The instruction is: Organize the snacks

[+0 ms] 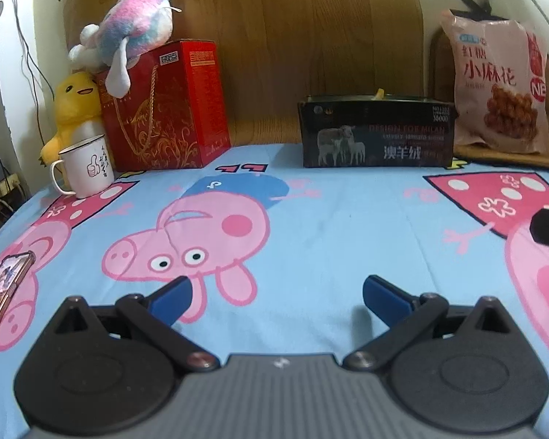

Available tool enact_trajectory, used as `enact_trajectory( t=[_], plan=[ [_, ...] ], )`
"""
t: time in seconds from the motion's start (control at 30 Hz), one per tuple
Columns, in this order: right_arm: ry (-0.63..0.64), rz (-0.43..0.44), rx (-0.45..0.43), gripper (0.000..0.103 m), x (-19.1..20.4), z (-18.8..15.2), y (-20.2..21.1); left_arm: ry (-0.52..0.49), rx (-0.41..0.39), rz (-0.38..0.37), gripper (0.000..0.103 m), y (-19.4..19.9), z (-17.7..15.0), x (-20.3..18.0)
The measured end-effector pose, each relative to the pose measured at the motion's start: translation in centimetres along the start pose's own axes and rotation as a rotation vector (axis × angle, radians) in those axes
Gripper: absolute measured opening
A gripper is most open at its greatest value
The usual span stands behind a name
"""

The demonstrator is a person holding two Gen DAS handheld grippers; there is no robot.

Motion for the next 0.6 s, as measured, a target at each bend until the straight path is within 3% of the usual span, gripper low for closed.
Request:
enact_trajectory(
  t=[0.27,0.6],
  plan=[
    [0.023,0.02,0.026,0.103,0.1,-0.1,0.0,0.03,0.022,0.0,0.103,-0.2,-0.1,0.6],
    [0.153,0.077,-0.006,0.103,1.9,-0.4,0.8,0.025,0.019,-0.002,0.103,-0.2,-0.1,0.5]
  ],
)
Point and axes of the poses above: each gripper's, at about its wrist camera, not at the fingertips, and y roughly against the way its jaws point, x to its left, z to its top, the point moved 4 cm from there along -y, roughly the way its jaws point, and after that the axes turned 3 degrees about y, right-handed, at the moved point
